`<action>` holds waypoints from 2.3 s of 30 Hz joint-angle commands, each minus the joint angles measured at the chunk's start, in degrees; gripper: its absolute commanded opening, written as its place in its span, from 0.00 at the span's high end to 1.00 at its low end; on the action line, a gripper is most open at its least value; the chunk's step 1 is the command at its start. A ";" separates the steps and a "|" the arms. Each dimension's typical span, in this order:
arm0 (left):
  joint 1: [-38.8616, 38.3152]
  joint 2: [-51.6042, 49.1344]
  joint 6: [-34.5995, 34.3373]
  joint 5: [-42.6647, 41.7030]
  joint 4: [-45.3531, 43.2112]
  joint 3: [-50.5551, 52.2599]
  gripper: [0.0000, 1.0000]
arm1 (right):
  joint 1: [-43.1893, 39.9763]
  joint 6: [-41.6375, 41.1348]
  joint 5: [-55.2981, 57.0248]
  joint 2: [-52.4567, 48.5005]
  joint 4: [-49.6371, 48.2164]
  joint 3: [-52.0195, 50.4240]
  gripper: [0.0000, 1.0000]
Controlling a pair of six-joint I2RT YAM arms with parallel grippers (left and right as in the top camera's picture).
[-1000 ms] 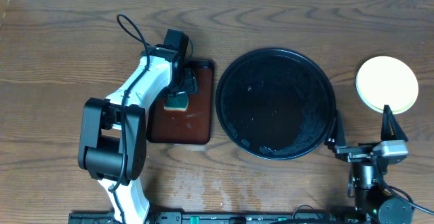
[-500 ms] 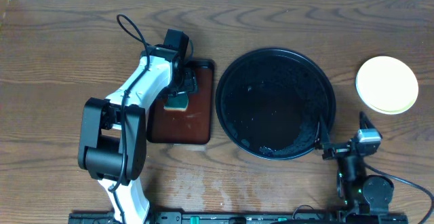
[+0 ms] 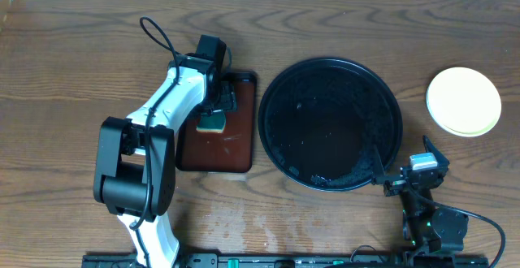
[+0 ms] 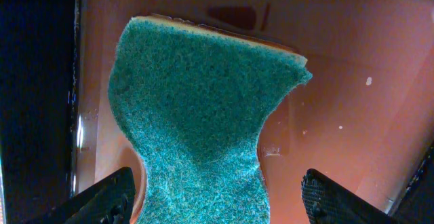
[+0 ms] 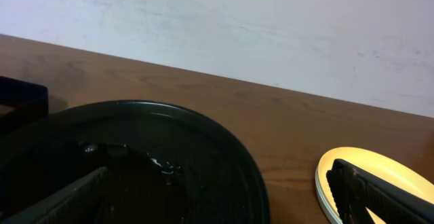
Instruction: Clean dirty plates on tray and stack at the side
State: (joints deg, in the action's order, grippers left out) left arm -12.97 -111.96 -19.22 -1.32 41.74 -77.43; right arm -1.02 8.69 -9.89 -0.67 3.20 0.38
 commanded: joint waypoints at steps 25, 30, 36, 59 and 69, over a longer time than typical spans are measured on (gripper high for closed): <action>-0.57 2.27 0.52 0.50 0.15 0.35 0.21 | 0.48 1.22 -0.90 0.37 0.15 -0.09 0.01; -0.61 12.00 0.52 0.50 0.15 0.35 0.21 | 0.48 1.22 -0.87 0.37 0.15 -0.09 0.01; -0.42 30.69 0.55 5.79 0.15 0.35 0.21 | 0.48 1.22 -0.90 0.37 0.15 -0.09 0.01; 5.66 86.66 1.57 14.86 24.20 7.13 0.21 | 0.48 1.25 -0.90 0.37 0.15 -0.07 0.01; 12.41 106.77 0.94 10.97 10.60 28.65 0.21 | 0.48 1.25 -0.90 0.37 0.15 -0.09 0.01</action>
State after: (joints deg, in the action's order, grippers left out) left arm -1.72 -8.84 -18.15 11.99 56.38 -54.19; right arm -0.99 9.52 -10.48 -0.67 3.16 0.38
